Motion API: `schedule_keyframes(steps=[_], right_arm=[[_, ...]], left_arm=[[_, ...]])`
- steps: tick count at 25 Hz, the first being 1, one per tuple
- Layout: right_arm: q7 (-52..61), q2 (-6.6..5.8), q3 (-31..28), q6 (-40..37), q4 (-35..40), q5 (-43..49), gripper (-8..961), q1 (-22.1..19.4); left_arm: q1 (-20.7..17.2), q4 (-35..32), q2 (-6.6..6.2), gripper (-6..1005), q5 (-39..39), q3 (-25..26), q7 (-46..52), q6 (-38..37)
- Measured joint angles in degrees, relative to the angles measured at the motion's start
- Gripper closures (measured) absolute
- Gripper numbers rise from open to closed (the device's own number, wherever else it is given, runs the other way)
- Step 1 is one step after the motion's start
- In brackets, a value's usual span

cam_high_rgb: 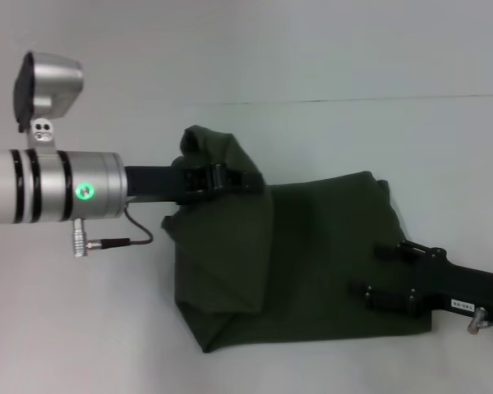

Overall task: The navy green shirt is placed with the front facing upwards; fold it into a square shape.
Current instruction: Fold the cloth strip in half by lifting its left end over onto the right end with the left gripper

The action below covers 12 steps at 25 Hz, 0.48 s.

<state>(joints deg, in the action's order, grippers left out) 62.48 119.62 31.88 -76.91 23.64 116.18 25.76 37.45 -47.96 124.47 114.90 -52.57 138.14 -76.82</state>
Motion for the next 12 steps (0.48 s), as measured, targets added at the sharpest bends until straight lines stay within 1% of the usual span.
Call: schedule_keyframes(steps=[3,5,8,12], right_arm=[[-0.03,-0.04,-0.08,0.17,0.04,0.00,41,-0.05],[-0.04,-0.05,-0.09,0.37,0.08,0.03,41,-0.05],[-0.05,-0.07,-0.08,0.46,0.08,0.09,42,-0.03],[-0.07,-0.09,-0.08,0.49,0.08,0.08,42,-0.06]], left_arm=[[0.04,-0.23,-0.06,857,-2.11,-1.77,-0.20,0.82],[0.07,-0.83,-0.14,854,-3.32,-2.07,-0.28,0.92],[0.34,-0.82,-0.15,851,-3.99,-2.70,-0.29,1.45],[0.73,0.26,-0.03,846,-4.27,-5.32,-0.31,3.99]])
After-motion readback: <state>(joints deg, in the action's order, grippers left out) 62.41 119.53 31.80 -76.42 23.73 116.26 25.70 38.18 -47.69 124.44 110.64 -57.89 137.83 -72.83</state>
